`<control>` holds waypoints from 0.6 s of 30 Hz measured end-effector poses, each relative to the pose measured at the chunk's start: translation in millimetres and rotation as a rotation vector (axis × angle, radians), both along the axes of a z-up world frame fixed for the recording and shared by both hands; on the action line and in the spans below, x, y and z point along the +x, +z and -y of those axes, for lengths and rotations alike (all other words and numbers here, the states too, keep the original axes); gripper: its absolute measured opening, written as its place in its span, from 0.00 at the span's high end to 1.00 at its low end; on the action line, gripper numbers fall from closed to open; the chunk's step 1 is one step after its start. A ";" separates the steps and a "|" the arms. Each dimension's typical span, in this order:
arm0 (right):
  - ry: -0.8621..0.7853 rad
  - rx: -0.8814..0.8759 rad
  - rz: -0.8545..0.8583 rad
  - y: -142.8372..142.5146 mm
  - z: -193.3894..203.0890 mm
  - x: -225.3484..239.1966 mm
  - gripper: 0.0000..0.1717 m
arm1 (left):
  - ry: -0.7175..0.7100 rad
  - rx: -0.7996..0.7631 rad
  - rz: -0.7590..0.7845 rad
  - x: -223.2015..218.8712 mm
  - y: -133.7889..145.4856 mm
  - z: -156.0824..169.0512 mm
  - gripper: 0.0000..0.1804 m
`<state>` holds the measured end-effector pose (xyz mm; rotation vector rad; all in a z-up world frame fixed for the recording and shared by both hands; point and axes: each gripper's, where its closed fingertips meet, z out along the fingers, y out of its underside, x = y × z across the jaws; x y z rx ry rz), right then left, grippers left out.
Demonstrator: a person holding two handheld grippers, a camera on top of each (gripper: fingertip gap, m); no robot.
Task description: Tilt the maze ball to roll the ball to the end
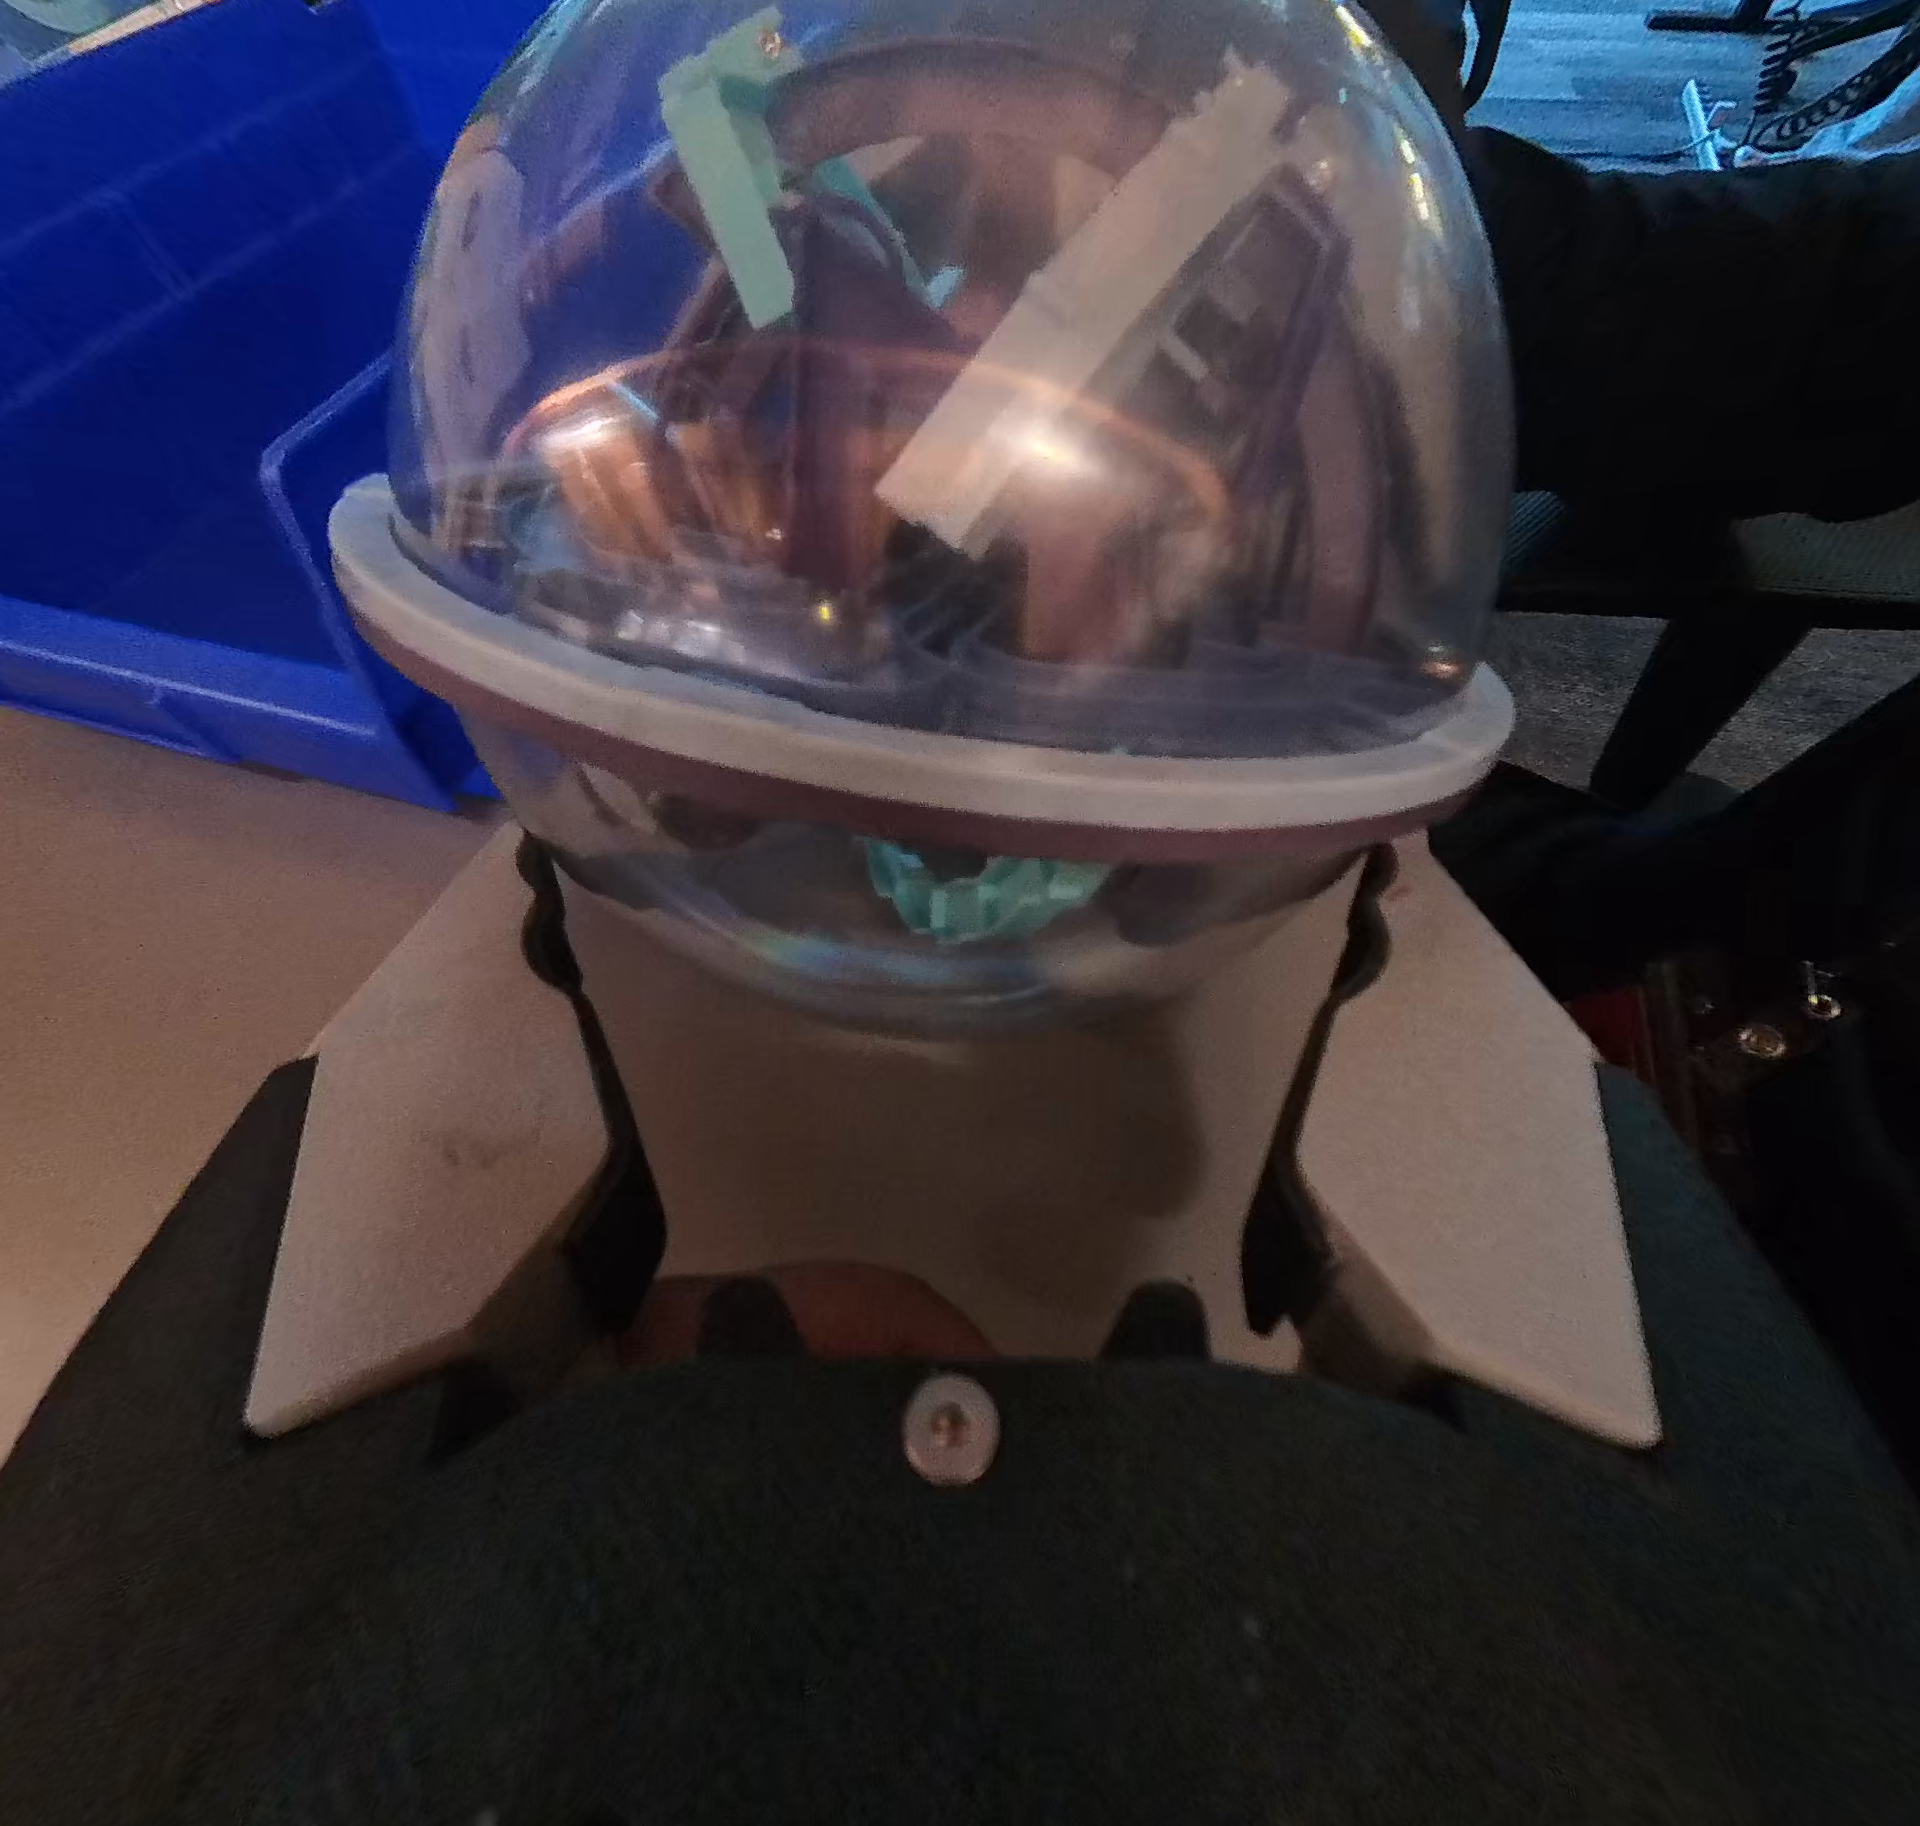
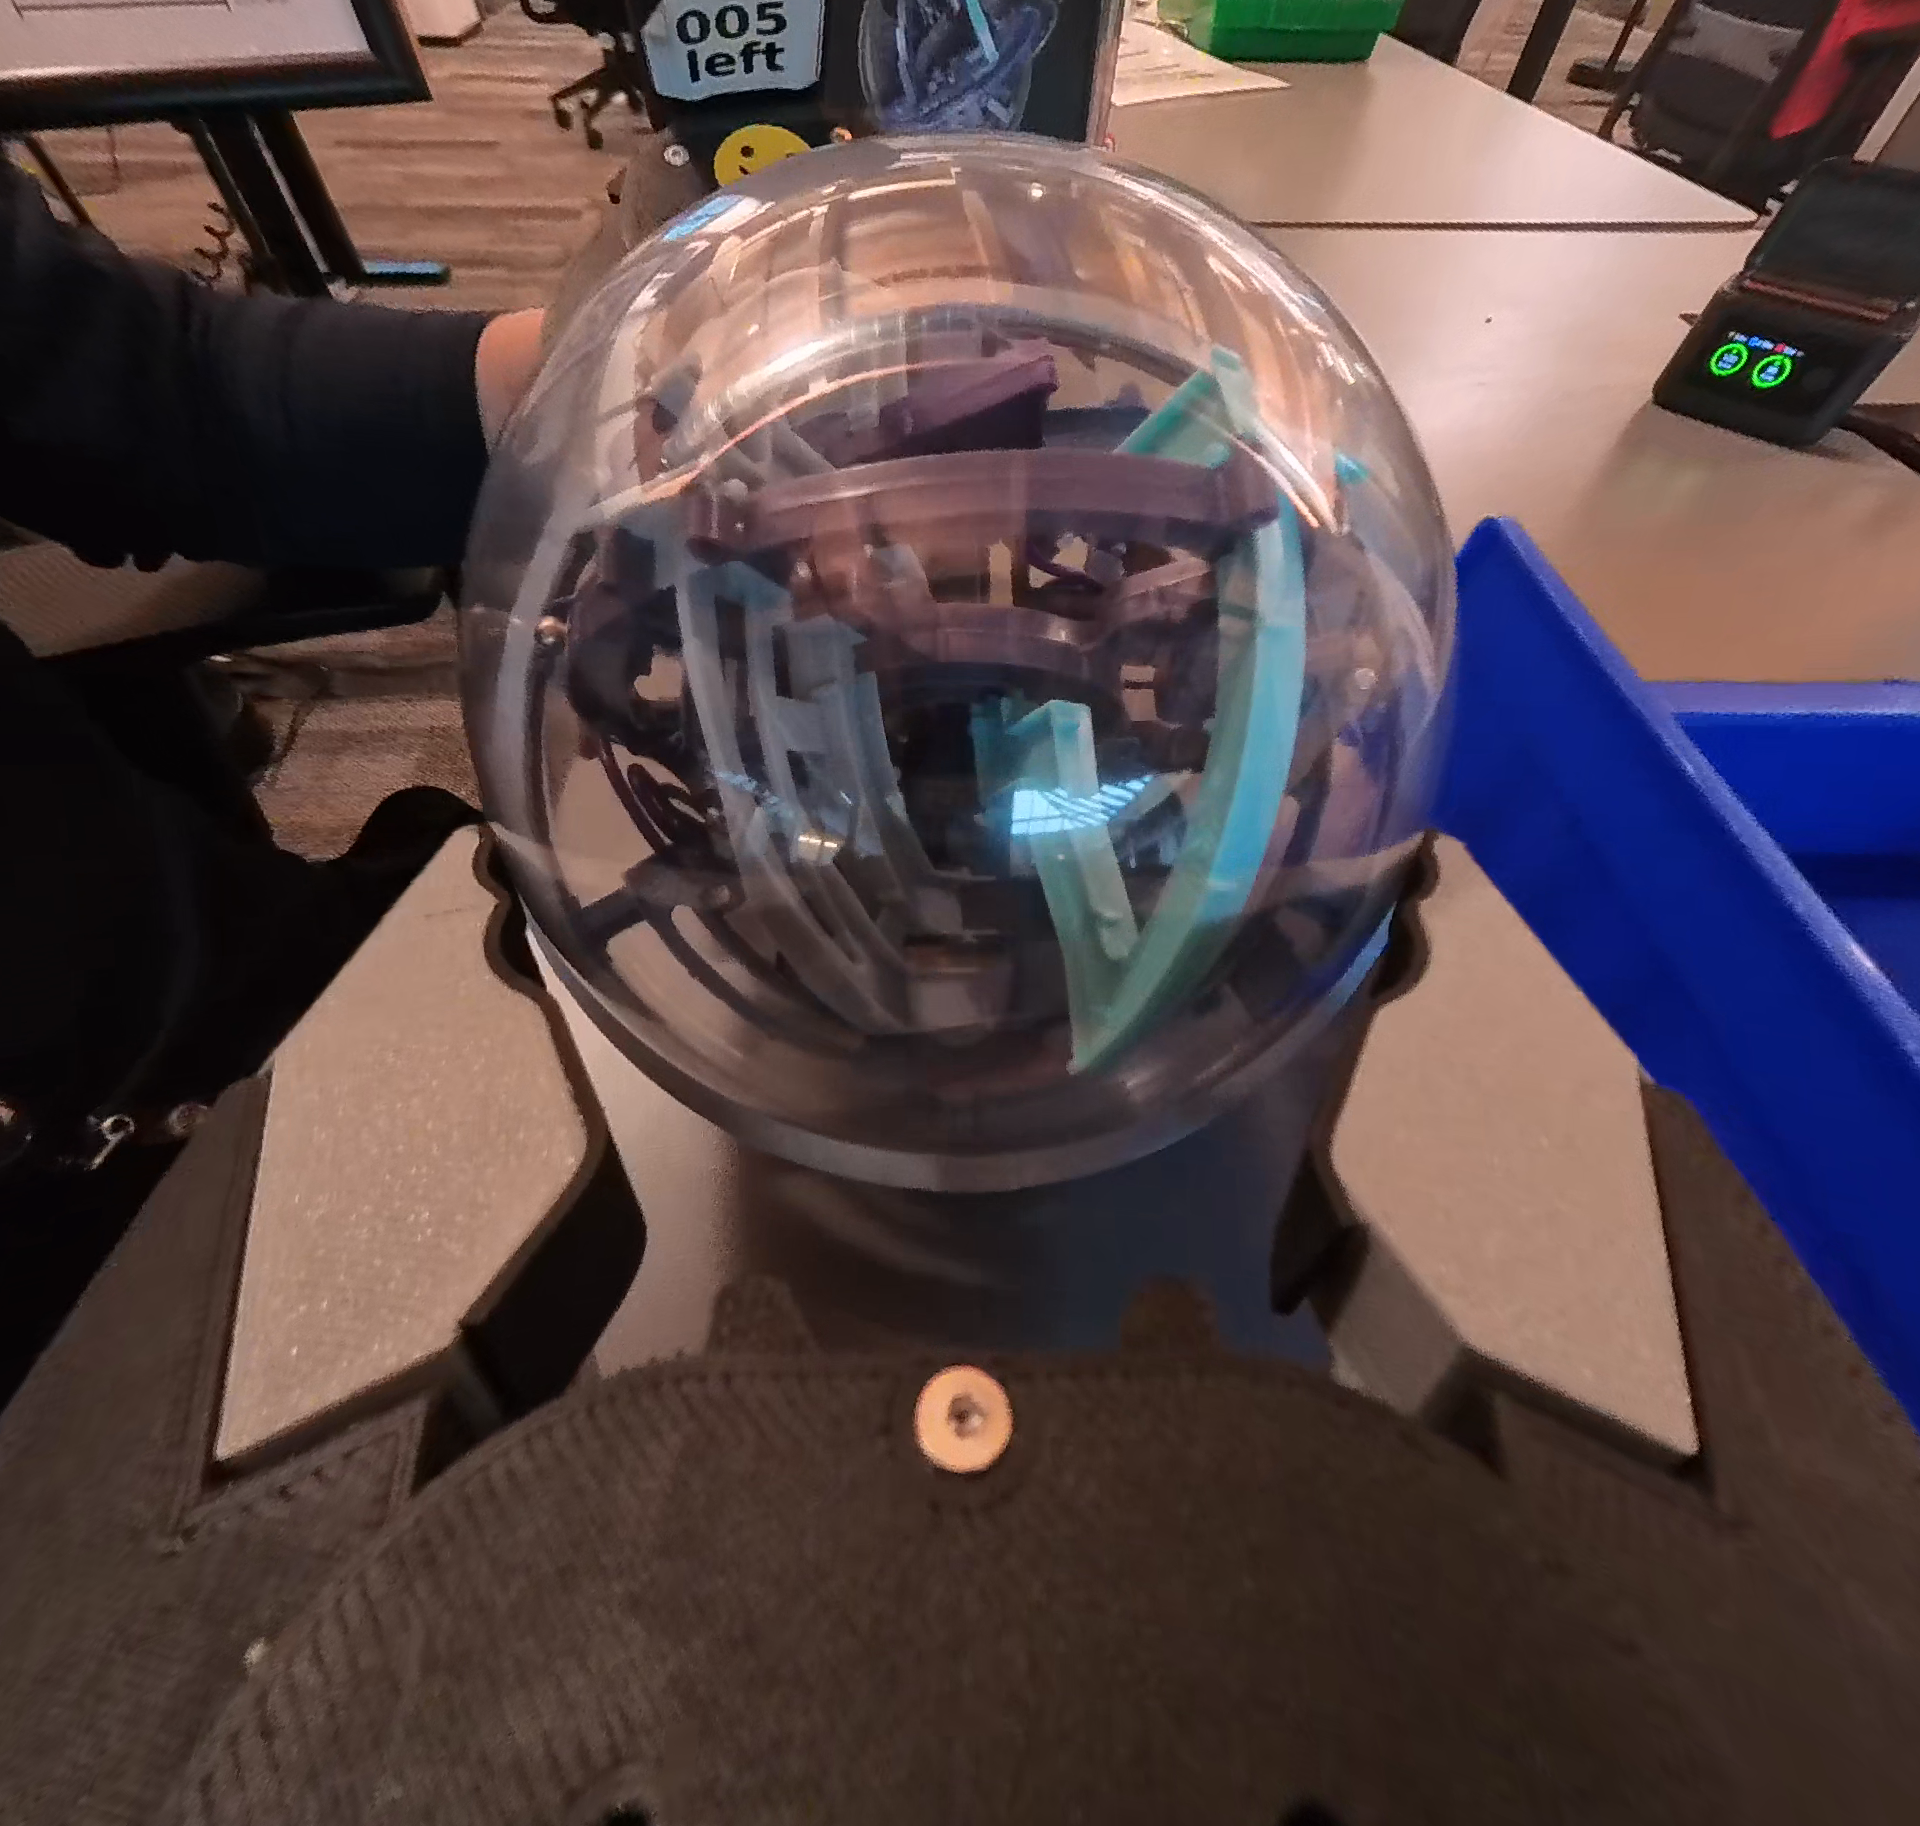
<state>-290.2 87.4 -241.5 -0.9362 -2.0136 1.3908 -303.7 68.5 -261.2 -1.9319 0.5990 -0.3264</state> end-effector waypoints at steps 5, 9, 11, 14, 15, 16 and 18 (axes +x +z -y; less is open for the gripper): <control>0.005 -0.058 0.062 -3.3 0.9 0.5 0.09 | 0.004 0.002 0.067 0.7 5.7 0.8 0.19; 0.010 -0.065 0.069 -3.6 1.2 1.2 0.09 | 0.008 0.005 0.069 1.3 6.5 1.1 0.19; 0.013 -0.076 0.078 -3.6 1.5 1.9 0.09 | 0.010 -0.003 0.076 1.8 6.8 1.5 0.19; 0.018 -0.103 0.085 -0.9 1.5 2.8 0.09 | 0.017 -0.035 0.087 3.7 5.9 1.9 0.20; 0.019 -0.114 0.083 0.9 1.5 3.2 0.09 | 0.021 -0.049 0.090 4.6 5.4 1.8 0.20; 0.020 -0.127 0.079 3.2 1.3 3.5 0.09 | 0.024 -0.066 0.094 5.8 4.4 2.1 0.20; 0.022 -0.152 0.062 9.0 0.9 4.0 0.09 | 0.028 -0.094 0.102 8.4 2.3 2.0 0.20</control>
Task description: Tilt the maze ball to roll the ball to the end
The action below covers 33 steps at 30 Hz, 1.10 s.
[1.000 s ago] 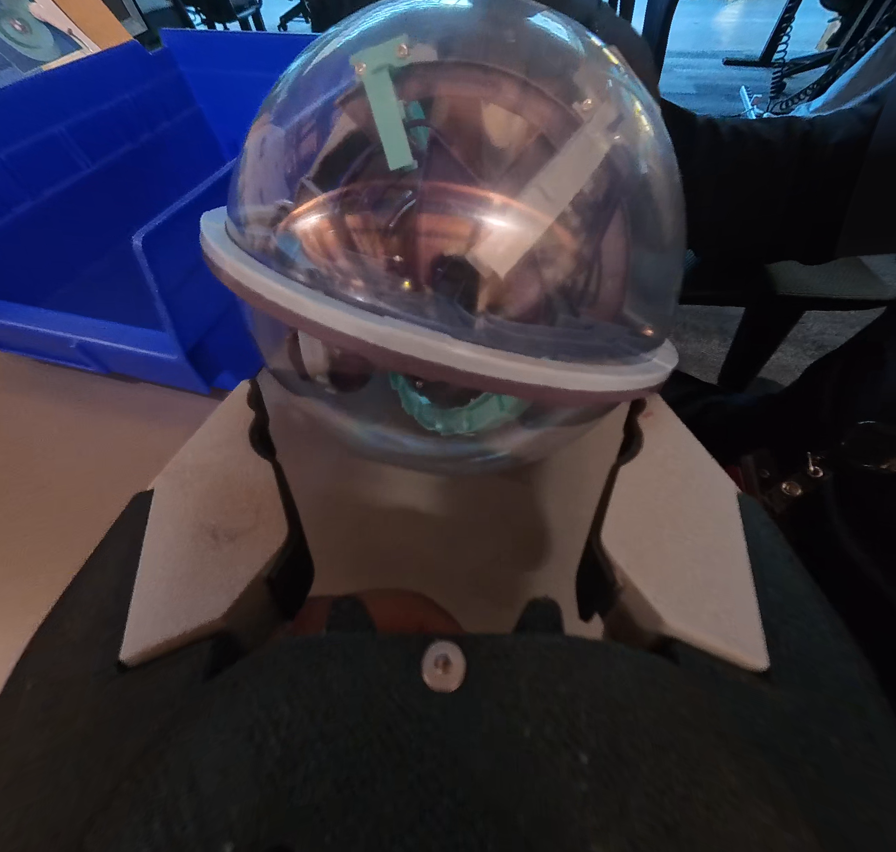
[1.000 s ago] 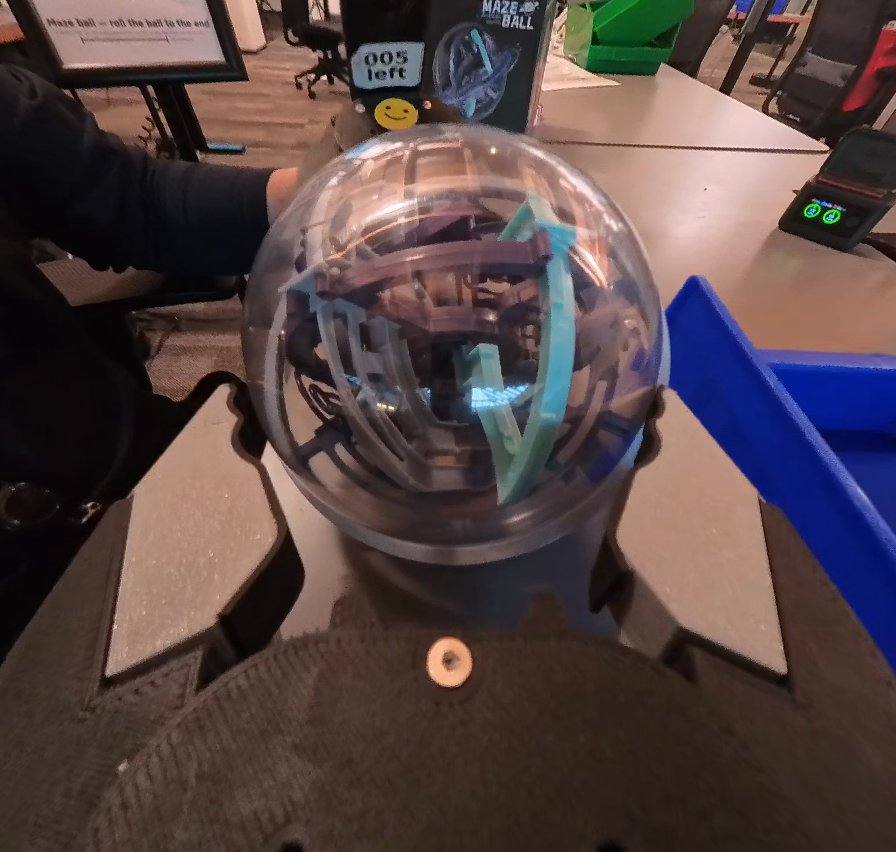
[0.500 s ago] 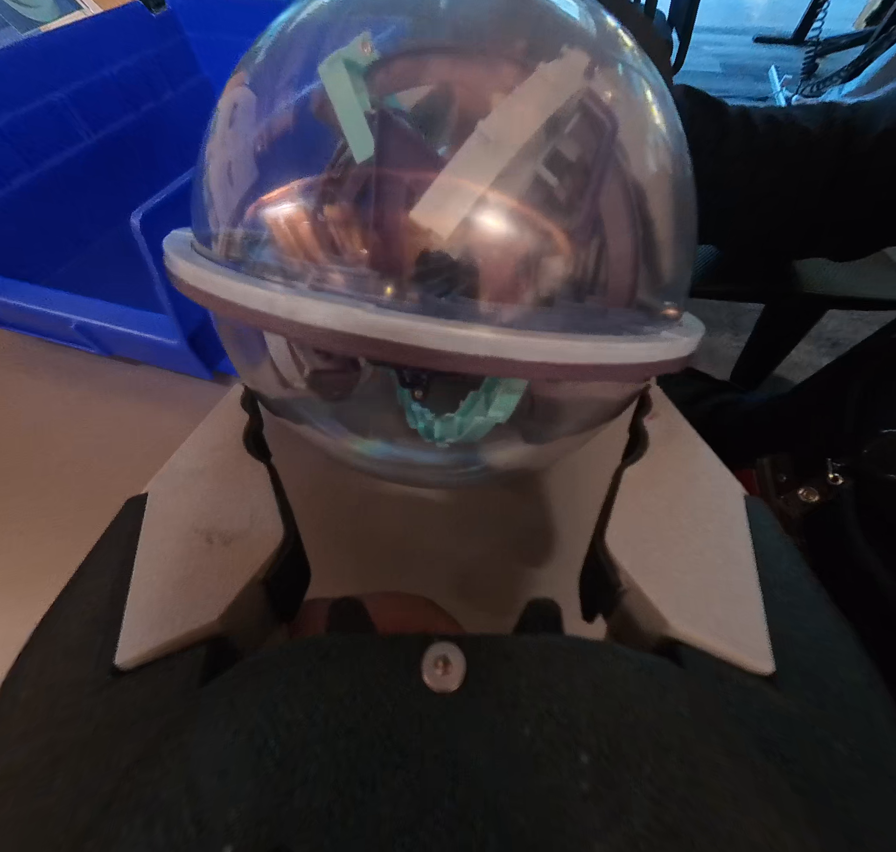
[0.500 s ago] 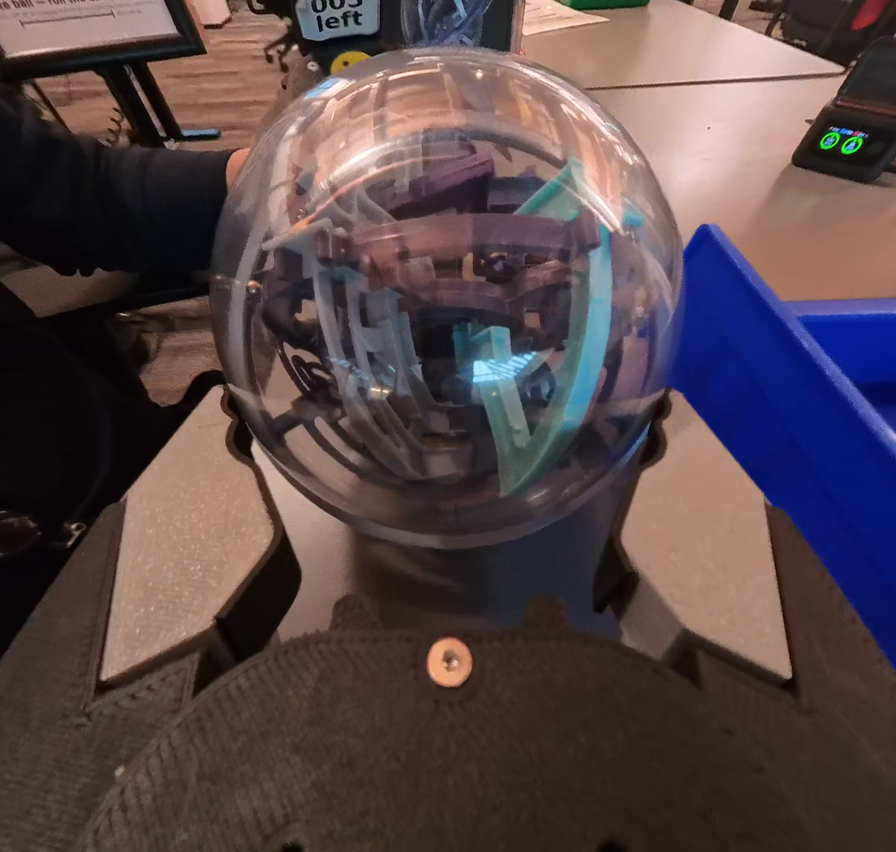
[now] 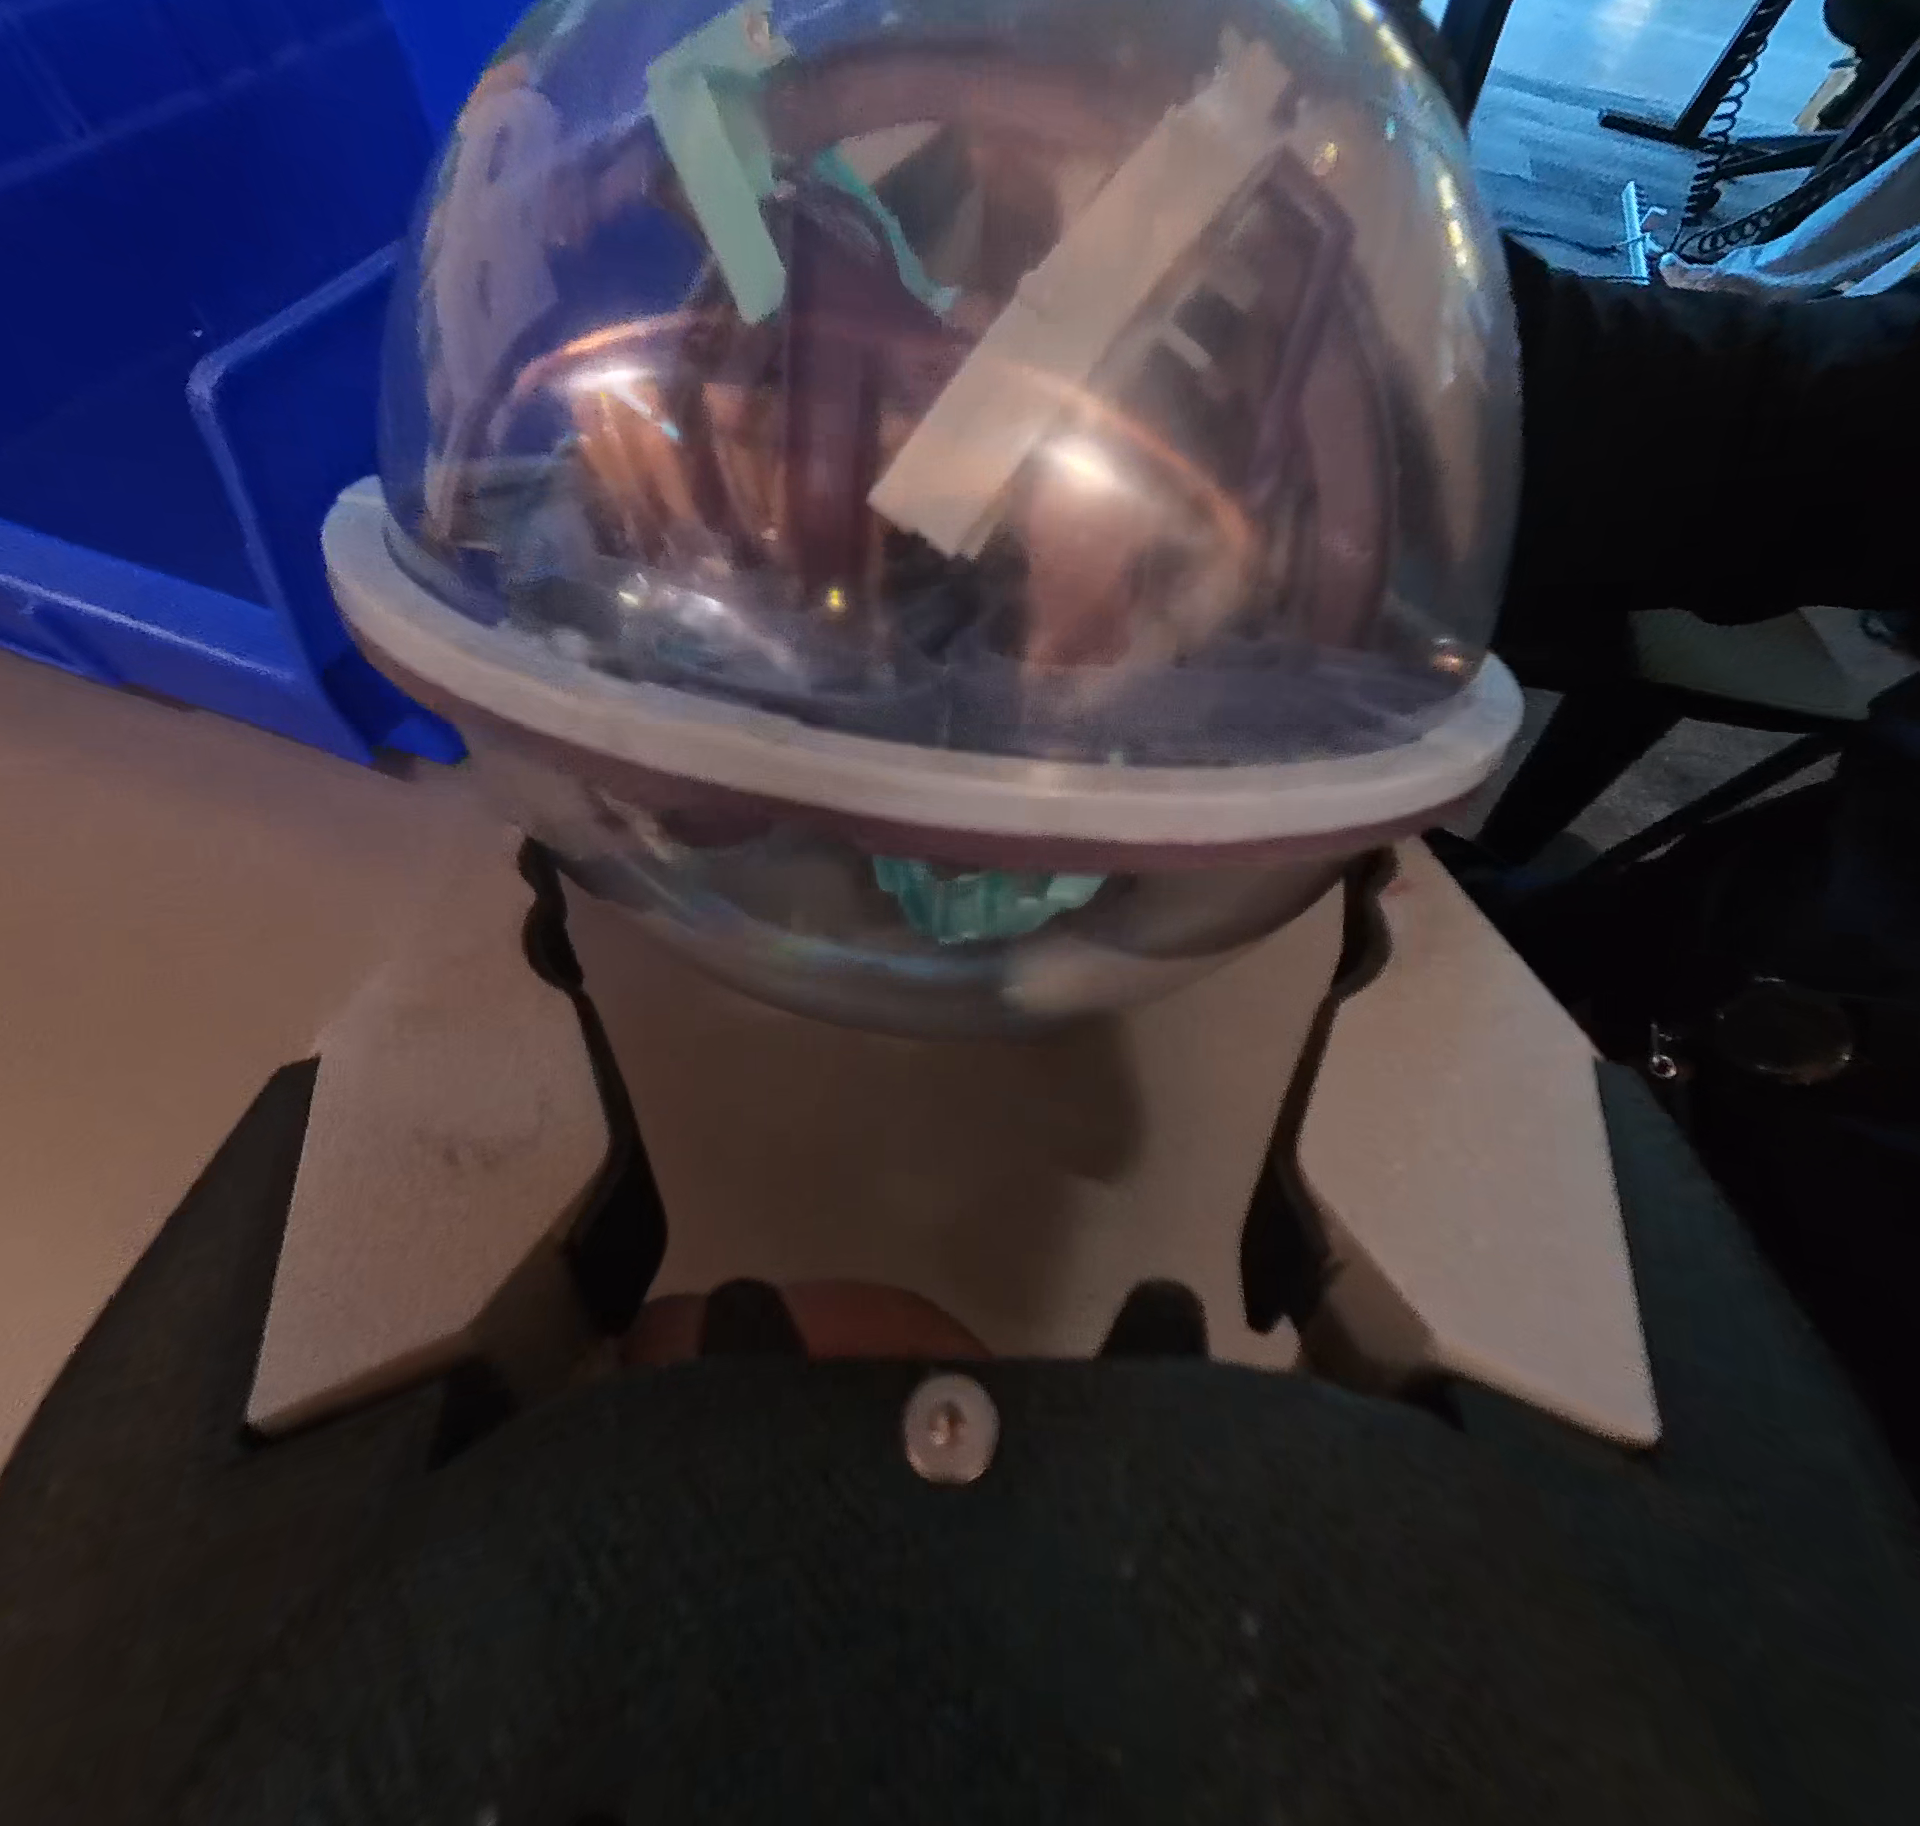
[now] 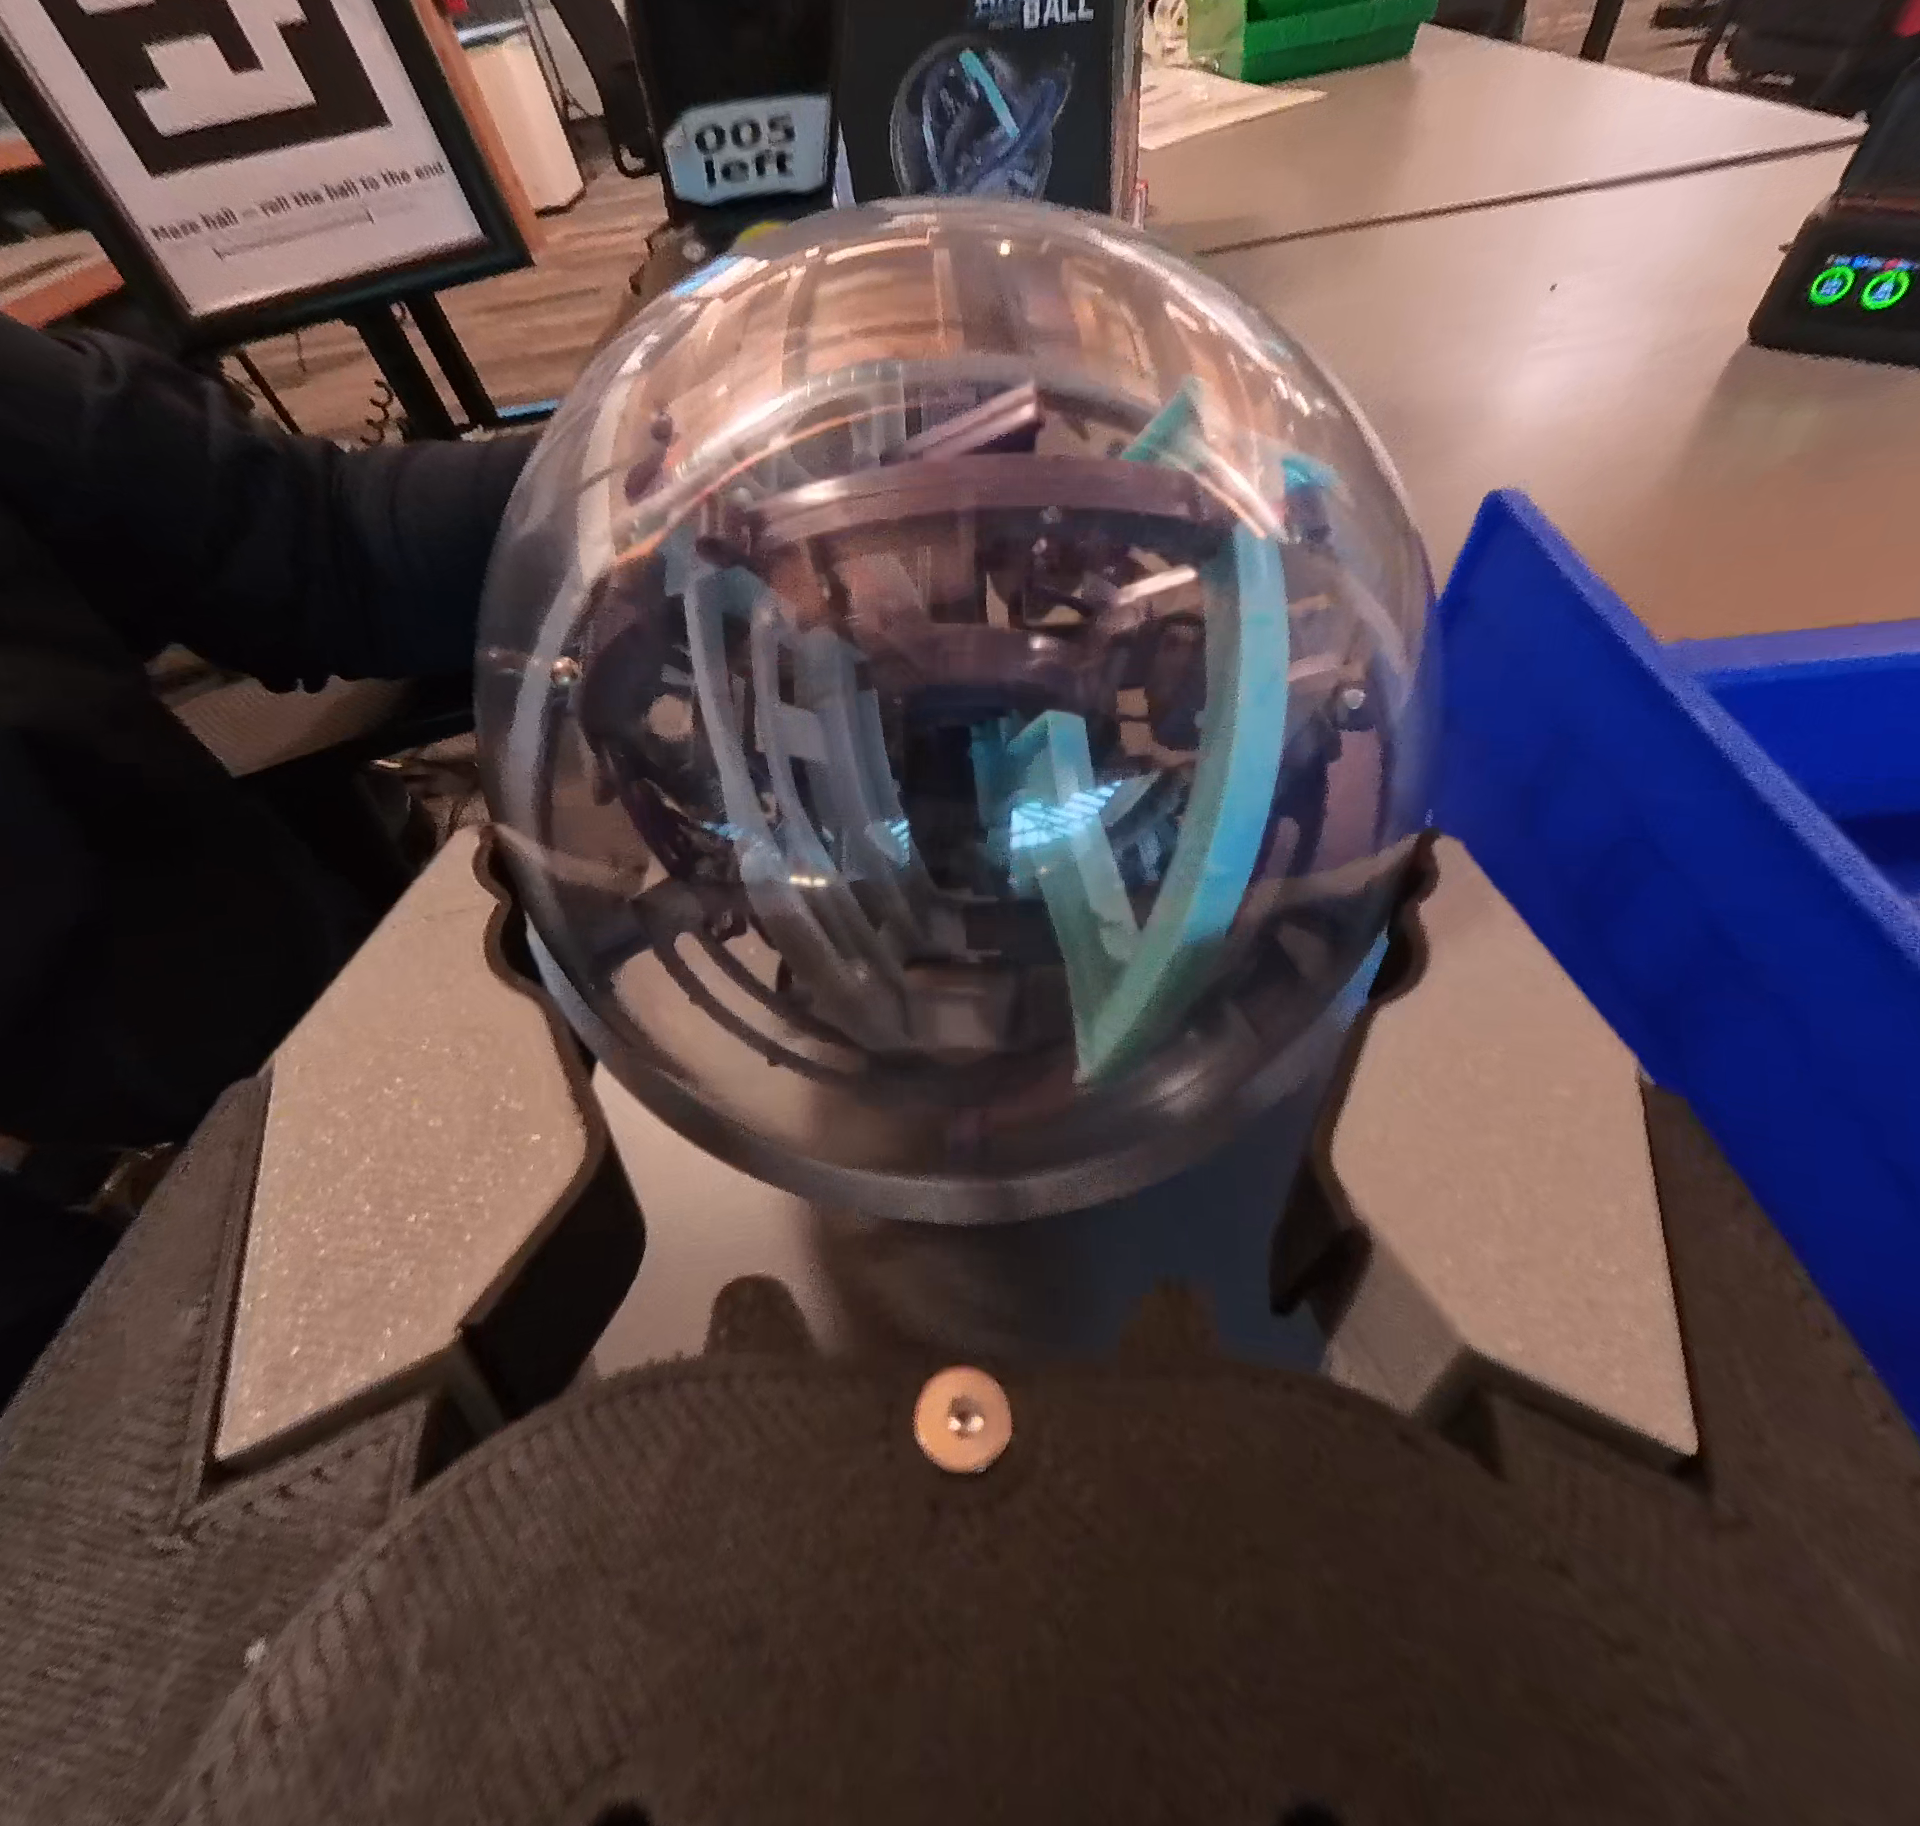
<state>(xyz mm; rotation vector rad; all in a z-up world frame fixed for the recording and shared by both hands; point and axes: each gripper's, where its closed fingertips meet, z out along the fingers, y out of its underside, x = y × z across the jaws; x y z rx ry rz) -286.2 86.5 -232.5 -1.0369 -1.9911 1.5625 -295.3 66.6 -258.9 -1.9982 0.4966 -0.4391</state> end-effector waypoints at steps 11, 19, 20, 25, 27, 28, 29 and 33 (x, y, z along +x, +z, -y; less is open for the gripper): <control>-0.002 -0.049 0.033 0.2 -0.1 -0.2 0.09 | -0.002 -0.058 0.044 2.3 -5.9 1.1 0.20; 0.023 -0.094 0.044 3.4 3.8 2.7 0.09 | 0.025 -0.098 0.035 3.9 3.0 6.0 0.19; 0.025 -0.100 0.041 4.4 4.1 2.8 0.09 | 0.027 -0.099 0.037 4.1 4.0 6.3 0.19; 0.029 -0.125 0.042 6.1 4.9 3.6 0.09 | 0.031 -0.153 0.047 7.6 -0.9 8.9 0.19; 0.029 -0.130 0.035 7.5 5.1 3.6 0.09 | 0.030 -0.172 0.046 9.1 -4.0 9.6 0.19; 0.029 -0.133 0.034 8.0 5.0 3.4 0.09 | 0.030 -0.179 0.049 9.6 -5.1 9.8 0.19; 0.028 -0.137 0.036 8.0 4.9 3.3 0.09 | 0.029 -0.184 0.054 10.0 -5.7 9.8 0.19; 0.025 -0.155 0.064 4.9 4.3 2.4 0.08 | 0.028 -0.196 0.082 9.7 -6.8 9.5 0.19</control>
